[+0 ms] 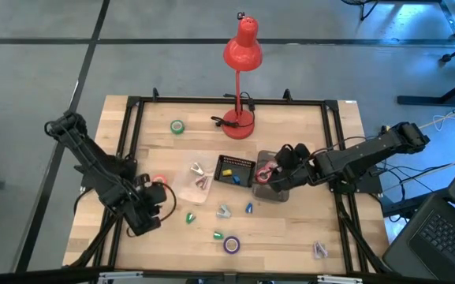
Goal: Pick and place Stapler, Stapler remover, tape
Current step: Put the green tape into the black bin
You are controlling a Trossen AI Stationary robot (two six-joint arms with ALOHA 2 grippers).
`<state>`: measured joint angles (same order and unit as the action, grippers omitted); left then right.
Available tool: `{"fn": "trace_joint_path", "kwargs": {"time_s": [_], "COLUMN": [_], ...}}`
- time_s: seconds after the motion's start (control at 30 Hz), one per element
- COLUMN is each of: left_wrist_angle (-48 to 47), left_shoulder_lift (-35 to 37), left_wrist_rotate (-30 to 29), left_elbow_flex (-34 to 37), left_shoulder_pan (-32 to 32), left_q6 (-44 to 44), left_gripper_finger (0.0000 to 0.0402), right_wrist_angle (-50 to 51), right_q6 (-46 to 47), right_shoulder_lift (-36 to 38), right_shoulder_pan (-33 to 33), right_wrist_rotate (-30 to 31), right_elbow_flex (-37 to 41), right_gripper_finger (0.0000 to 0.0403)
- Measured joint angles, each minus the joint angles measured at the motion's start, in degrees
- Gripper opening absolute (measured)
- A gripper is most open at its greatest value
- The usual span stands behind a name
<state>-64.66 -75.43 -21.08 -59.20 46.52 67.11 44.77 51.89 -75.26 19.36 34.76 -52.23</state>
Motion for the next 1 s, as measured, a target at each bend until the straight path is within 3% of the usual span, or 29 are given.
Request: {"fn": "trace_joint_path", "kwargs": {"time_s": [0.17, 0.3, 0.4, 0.5, 0.67, 0.8, 1.0], "left_wrist_angle": [-1.15, -8.91, -16.47, -22.35, -20.39, -10.61, 5.33], "left_shoulder_lift": [-0.54, 0.9, 2.19, 3.83, 7.35, 10.64, 12.47], "left_wrist_rotate": [-4.57, -11.59, -17.64, -19.45, -17.53, -13.64, 2.56], "left_elbow_flex": [0.0, 0.0, 0.0, 0.0, 0.0, 0.0, 0.0], "left_shoulder_pan": [-0.61, -3.27, -7.19, -13.61, -28.23, -42.01, -65.04], "left_q6": [-3.19, -2.87, -2.81, -6.29, -25.5, -42.52, -58.6], "left_gripper_finger": [0.0125, 0.0125, 0.0125, 0.0125, 0.0125, 0.0125, 0.0125], "right_wrist_angle": [-2.49, -6.93, -11.16, -14.71, -18.57, -20.17, -20.25], "right_q6": [-2.75, -6.59, -10.18, -13.0, -16.75, -18.07, -18.8], "right_shoulder_lift": [0.0, 0.0, 0.0, 0.02, 0.02, 0.02, 0.02], "right_shoulder_pan": [-0.13, -0.14, -0.14, -0.14, -0.68, -1.7, -2.33], "right_wrist_rotate": [-0.5, -0.48, -0.5, -0.46, -0.45, -0.3, -0.3], "right_elbow_flex": [-0.01, -0.01, 0.0, 0.0, -0.01, -0.01, -0.01], "right_gripper_finger": [0.0268, 0.0268, 0.0268, 0.0268, 0.0268, 0.0268, 0.0268]}}
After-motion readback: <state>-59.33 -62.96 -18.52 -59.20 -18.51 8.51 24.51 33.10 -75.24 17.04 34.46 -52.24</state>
